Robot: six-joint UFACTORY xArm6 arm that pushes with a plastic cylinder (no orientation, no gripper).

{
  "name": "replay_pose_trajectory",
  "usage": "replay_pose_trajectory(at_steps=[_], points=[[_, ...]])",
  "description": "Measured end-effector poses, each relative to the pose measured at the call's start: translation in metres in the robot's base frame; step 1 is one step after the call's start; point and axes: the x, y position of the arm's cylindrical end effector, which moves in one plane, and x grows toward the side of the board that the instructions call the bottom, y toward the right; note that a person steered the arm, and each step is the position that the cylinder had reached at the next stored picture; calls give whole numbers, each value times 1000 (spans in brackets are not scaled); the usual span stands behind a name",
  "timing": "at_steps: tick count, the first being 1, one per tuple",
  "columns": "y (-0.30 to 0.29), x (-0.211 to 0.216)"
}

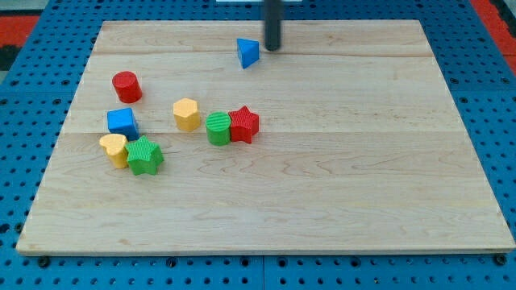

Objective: Move the blue triangle diagonal to the red star

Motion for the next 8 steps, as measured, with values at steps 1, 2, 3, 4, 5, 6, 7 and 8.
replay_pose_trajectory(at_steps=[1,2,3,4,5,6,7,8], points=[[-32,0],[-44,-62],[-115,-39],[-101,12],[-31,24],[-103,-18],[-37,-51],[54,-15]])
